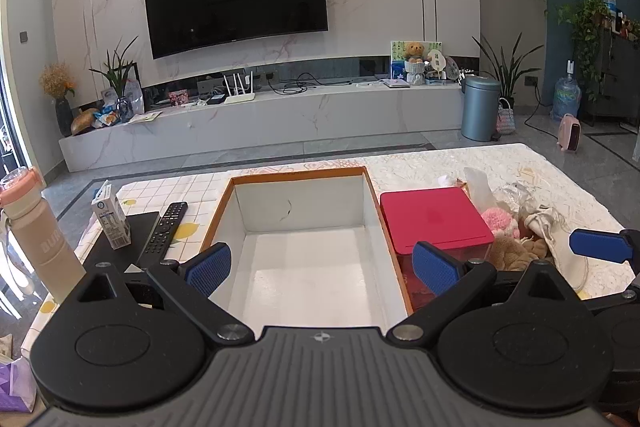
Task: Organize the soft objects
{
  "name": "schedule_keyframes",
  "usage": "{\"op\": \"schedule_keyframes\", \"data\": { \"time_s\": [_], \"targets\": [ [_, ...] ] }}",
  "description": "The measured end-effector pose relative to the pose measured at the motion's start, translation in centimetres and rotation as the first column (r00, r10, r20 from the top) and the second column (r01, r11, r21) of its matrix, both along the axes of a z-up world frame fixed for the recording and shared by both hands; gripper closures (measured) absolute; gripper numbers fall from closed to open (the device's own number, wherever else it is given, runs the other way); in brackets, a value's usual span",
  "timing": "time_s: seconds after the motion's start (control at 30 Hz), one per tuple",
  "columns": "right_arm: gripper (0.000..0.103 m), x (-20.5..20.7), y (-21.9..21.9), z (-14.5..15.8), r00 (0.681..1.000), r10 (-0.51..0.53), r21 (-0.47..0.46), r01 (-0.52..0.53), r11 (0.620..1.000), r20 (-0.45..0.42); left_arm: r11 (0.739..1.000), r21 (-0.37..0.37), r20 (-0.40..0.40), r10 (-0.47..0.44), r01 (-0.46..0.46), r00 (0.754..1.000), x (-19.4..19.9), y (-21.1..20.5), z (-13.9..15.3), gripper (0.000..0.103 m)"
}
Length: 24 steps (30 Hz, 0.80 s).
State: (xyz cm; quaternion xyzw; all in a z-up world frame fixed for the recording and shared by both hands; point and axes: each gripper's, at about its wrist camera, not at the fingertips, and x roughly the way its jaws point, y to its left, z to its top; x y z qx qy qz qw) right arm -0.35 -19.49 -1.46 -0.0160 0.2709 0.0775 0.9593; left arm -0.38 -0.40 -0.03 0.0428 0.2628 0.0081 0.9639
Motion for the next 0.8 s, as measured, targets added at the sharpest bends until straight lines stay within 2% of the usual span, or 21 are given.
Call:
{"op": "schedule_keyframes", "data": {
  "time_s": [0.8],
  "targets": [
    [0.003, -0.31, -0.22, -0.02, 1.0, -0.003, -0.004, 0.003, 1.0, 0.002, 1.0, -0.021, -0.021, -0.001, 0.001, 1.0, 0.14, -0.1, -0.18, 0.0]
  ]
}}
